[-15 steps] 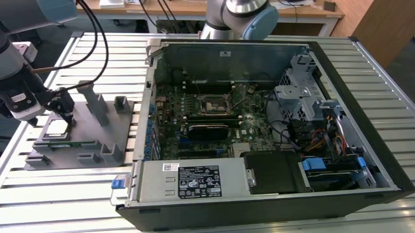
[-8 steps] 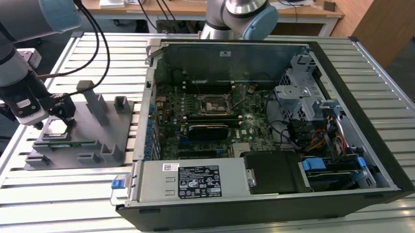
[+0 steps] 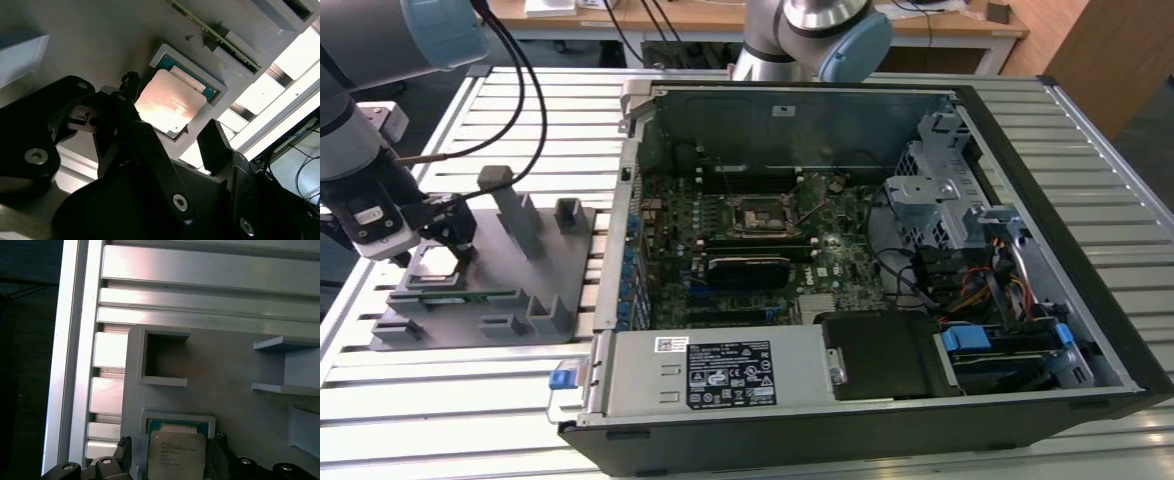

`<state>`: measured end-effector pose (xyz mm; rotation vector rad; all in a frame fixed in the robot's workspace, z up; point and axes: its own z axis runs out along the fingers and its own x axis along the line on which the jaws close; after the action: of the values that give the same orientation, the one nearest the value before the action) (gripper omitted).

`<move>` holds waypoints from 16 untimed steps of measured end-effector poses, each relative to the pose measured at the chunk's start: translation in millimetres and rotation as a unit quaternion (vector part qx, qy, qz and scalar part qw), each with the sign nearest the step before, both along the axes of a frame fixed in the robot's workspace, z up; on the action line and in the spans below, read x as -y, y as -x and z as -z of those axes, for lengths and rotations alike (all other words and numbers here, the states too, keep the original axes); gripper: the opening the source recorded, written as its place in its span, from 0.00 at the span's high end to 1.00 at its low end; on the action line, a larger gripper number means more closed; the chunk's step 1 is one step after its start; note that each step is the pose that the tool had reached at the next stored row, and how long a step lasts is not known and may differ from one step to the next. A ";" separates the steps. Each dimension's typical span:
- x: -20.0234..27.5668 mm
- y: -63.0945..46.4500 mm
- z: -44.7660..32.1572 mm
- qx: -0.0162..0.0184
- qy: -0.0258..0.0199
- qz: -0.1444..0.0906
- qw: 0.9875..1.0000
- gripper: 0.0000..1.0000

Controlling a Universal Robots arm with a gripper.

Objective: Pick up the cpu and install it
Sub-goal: 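Pick up the cpu and move it towards the insertion slot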

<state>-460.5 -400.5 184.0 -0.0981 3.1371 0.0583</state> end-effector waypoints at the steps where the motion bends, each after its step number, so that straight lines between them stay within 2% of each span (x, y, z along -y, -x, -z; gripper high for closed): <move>1: 0.0 0.0 0.0 0.000 0.000 0.000 1.000 0.27; 2: 0.0 0.0 -0.1 0.000 0.000 0.000 1.000 0.27; 3: 0.0 0.0 -0.6 0.000 0.000 0.000 1.000 0.35; 9: 1.4 0.0 -1.4 0.000 0.000 0.000 1.000 0.35; 16: 5.2 -0.9 -0.3 0.000 0.000 0.000 1.000 0.35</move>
<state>-459.6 -405.8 184.3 -0.0975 3.1368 0.0586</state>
